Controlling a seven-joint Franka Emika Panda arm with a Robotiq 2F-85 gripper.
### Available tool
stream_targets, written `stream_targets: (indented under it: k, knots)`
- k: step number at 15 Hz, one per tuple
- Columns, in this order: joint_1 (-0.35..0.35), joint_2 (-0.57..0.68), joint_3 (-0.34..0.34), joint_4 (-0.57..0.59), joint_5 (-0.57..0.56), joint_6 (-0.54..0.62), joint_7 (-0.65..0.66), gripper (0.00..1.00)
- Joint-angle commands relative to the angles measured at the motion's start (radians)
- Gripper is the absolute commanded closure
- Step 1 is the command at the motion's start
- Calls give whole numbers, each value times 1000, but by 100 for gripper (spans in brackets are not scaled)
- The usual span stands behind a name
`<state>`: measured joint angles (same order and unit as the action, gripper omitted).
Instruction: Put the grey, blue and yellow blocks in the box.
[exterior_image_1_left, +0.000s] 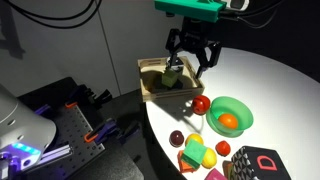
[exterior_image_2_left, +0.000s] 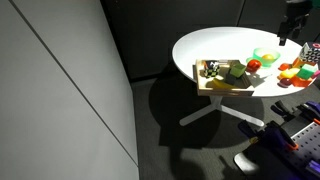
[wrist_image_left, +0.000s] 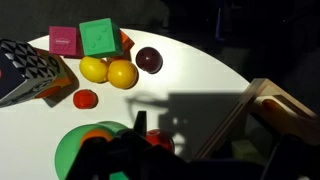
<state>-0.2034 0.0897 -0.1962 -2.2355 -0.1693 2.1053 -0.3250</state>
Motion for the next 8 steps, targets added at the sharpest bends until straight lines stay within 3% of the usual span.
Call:
stream_targets:
  k: [1, 8]
  knots:
    - [-21, -79, -15, -39, 9, 4, -25, 0]
    - [-24, -139, -37, -67, 57, 42, -11, 0]
